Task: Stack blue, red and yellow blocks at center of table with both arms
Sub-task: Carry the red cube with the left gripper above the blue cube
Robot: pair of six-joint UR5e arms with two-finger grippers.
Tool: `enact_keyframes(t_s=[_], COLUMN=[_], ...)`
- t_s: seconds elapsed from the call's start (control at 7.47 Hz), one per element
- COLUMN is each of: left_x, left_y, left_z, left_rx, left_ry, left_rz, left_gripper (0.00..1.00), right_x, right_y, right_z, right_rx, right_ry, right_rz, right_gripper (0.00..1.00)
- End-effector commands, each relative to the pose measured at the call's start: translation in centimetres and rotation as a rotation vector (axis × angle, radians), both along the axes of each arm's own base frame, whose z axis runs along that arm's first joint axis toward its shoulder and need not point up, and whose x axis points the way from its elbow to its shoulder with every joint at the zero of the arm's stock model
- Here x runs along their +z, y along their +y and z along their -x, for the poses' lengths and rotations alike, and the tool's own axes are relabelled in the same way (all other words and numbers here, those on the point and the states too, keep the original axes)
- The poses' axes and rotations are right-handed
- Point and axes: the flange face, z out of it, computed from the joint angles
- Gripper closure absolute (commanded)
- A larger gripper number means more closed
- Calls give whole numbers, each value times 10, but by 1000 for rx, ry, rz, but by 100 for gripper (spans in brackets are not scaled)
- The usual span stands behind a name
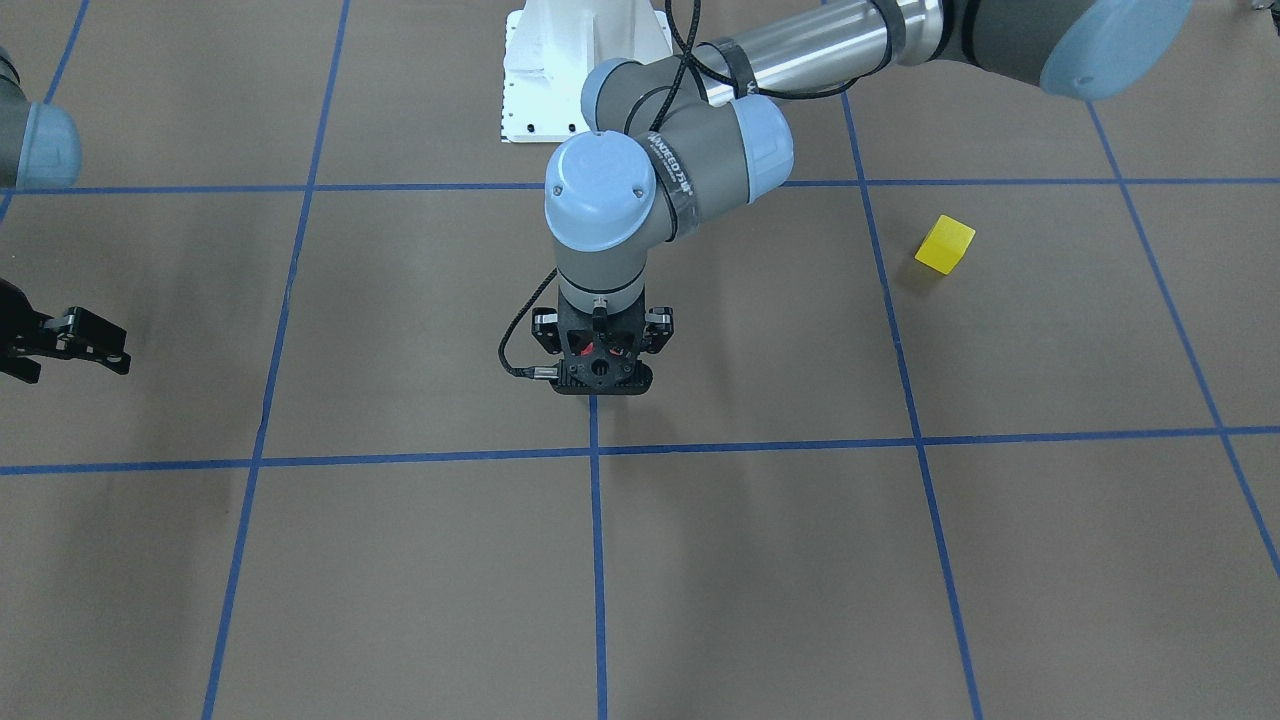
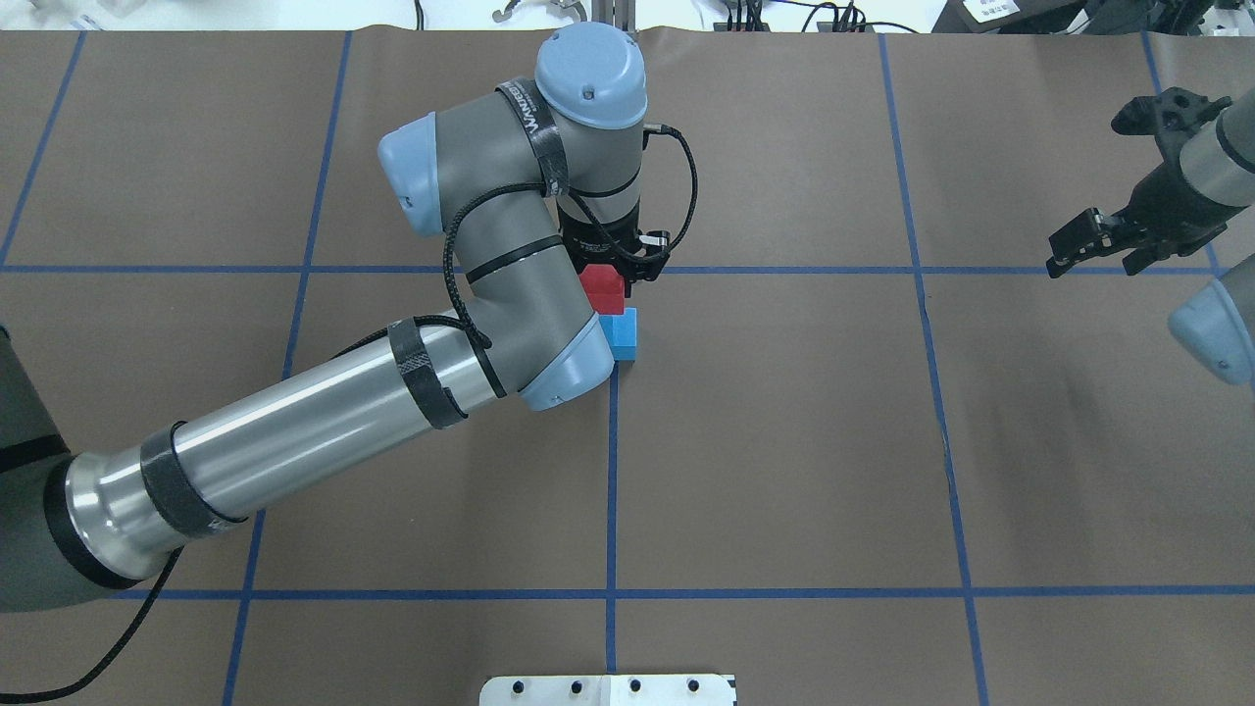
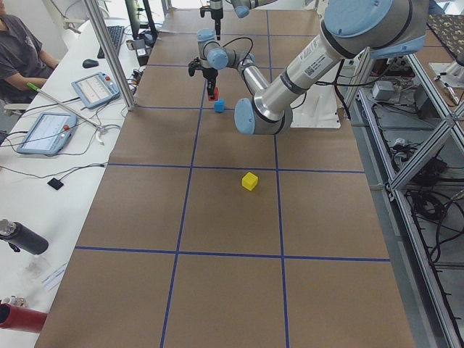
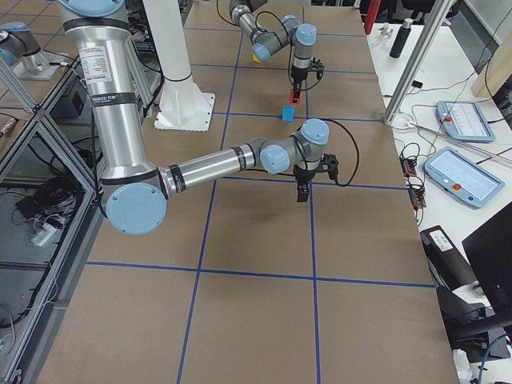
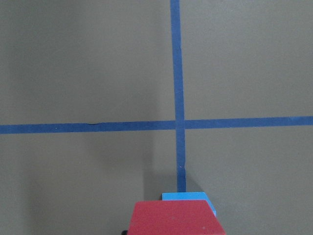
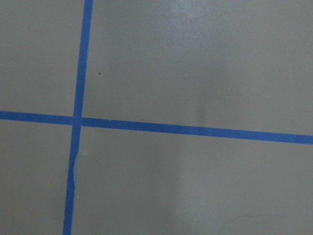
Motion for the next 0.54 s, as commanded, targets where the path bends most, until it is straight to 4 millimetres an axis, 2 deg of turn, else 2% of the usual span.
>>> enact_keyframes(t_s=[0.0, 0.13, 0.4], left_x=[3, 2, 2], left_y=[14, 21, 20], left_z=[-14, -21, -23], left_rx=[23, 27, 25], left_ry=[-5, -5, 8], left_rz=[2, -7, -24], left_gripper=[100, 100, 100], right_x=[4, 5, 6], right_y=[0, 0, -1], right_z=[-2, -2, -2], right_rx=[-1, 0, 1], right_ry=[-2, -1, 0], right_rz=[8, 10, 14], right_gripper=[1, 1, 1])
